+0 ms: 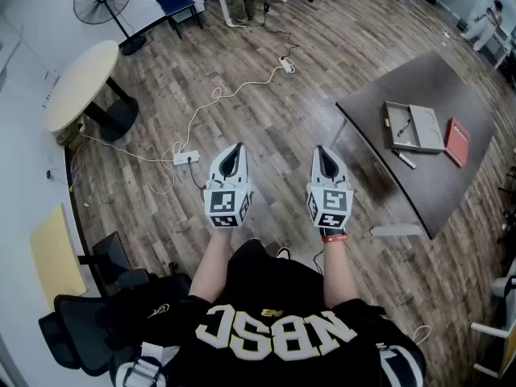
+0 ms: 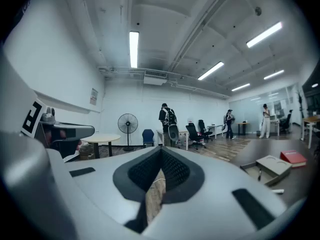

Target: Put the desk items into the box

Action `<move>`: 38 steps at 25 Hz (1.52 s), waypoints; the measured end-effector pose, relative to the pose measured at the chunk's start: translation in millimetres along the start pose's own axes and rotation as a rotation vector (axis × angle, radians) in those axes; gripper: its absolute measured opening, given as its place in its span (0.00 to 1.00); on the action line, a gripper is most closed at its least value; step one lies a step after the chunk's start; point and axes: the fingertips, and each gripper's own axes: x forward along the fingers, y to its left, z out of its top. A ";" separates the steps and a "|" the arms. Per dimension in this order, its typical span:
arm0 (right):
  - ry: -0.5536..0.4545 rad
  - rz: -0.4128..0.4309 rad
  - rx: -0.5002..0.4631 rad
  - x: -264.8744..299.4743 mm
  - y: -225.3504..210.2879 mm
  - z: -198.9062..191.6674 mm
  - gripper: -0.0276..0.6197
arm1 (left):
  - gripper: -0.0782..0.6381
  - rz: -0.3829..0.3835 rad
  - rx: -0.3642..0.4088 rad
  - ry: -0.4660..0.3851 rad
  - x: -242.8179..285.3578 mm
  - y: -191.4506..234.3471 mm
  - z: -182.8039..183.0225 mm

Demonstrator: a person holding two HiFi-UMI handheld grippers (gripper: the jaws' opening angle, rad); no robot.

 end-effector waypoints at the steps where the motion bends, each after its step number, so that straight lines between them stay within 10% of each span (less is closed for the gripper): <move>1: 0.001 0.006 -0.005 3.3 0.8 -0.2 0.05 | 0.13 0.002 -0.001 -0.006 2.8 1.2 1.9; 22: -0.012 -0.066 0.039 158.9 -43.8 5.0 0.05 | 0.13 -0.126 -0.058 -0.020 179.9 38.0 -22.0; 38: 0.011 -0.383 0.079 206.7 -140.2 11.1 0.05 | 0.13 -0.499 -0.072 -0.003 339.4 -23.6 -20.5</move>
